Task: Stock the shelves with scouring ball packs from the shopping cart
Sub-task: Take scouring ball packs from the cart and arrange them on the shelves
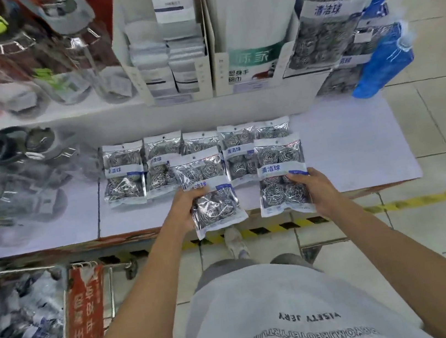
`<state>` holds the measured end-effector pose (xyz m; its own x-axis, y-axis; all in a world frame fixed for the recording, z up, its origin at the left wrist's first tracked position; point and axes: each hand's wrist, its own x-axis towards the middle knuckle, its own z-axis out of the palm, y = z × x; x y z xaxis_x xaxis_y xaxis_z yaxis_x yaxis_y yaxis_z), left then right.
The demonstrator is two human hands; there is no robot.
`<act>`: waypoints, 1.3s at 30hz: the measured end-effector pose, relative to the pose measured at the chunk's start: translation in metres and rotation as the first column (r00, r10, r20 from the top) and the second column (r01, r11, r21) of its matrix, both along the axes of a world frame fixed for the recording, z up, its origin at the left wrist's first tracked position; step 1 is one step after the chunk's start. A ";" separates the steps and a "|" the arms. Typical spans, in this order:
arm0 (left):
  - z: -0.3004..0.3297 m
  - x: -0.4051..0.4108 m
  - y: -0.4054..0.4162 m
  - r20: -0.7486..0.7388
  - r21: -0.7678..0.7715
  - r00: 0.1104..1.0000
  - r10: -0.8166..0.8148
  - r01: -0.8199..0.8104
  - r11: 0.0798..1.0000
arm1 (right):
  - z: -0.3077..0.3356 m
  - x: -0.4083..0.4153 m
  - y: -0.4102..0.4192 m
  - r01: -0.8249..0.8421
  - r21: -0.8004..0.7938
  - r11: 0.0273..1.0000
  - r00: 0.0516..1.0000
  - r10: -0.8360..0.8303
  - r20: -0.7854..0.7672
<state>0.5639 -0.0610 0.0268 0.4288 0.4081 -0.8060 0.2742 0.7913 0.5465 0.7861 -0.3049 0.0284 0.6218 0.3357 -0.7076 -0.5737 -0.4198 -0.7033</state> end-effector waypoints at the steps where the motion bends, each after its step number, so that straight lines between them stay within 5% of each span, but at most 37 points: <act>1: -0.004 0.008 0.006 -0.015 0.018 1.000 -0.015 0.016 1.000 | -0.002 0.010 0.005 0.005 -0.004 1.000 1.000 -0.005 -0.010; 20: -0.072 0.112 0.099 -0.261 0.124 0.963 -0.067 0.102 0.987 | -0.073 0.141 0.082 -0.052 -0.197 0.979 0.998 0.056 0.015; 30: -0.081 0.112 0.102 -0.462 0.367 0.868 -0.181 0.373 0.852 | -0.092 0.146 0.090 -0.095 -0.362 0.927 0.988 0.132 0.078; 39: -0.079 0.114 0.104 -0.504 0.375 0.833 -0.230 0.451 0.810 | -0.084 0.141 0.096 -0.173 -0.450 0.876 0.963 0.247 0.110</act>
<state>0.6775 0.0432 -0.0520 0.2811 0.6665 -0.6904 0.7609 0.2836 0.5836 0.9273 -0.2091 -0.0558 0.6873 0.1551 -0.7096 -0.3333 -0.8006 -0.4979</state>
